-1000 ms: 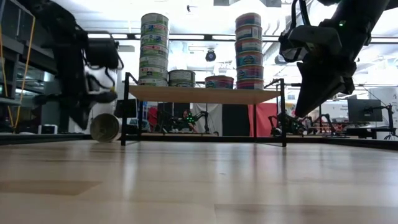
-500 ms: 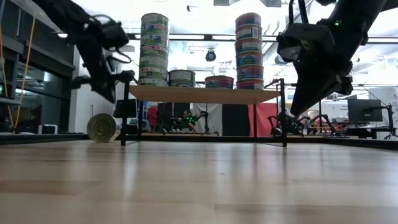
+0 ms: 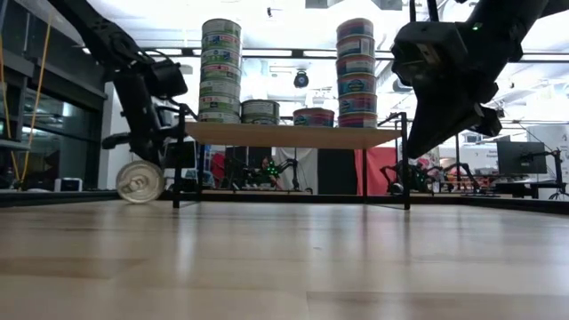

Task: Stack canned seafood by type on shelf
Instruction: Stack the blue pink tuna can on top of the other blue pink tuna cans on the shelf

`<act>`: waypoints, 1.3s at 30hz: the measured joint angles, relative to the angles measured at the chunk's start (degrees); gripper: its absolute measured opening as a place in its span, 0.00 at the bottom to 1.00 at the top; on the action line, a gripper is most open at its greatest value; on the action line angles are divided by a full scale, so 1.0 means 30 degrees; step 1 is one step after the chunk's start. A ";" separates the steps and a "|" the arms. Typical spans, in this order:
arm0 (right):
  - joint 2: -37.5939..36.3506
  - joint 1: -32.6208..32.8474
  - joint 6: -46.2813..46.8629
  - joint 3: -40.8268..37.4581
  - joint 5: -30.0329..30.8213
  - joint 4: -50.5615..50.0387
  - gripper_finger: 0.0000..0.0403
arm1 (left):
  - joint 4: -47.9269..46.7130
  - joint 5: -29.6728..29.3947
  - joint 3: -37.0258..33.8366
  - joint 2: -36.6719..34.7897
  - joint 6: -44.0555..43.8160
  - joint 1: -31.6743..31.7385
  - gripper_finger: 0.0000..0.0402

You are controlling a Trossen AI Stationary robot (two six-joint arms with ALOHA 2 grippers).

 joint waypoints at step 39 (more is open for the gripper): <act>0.0000 0.0000 -0.0678 0.0000 0.0576 0.0087 0.00 | -1.3802 -0.8213 0.0451 -0.7313 -1.2425 -1.2083 0.00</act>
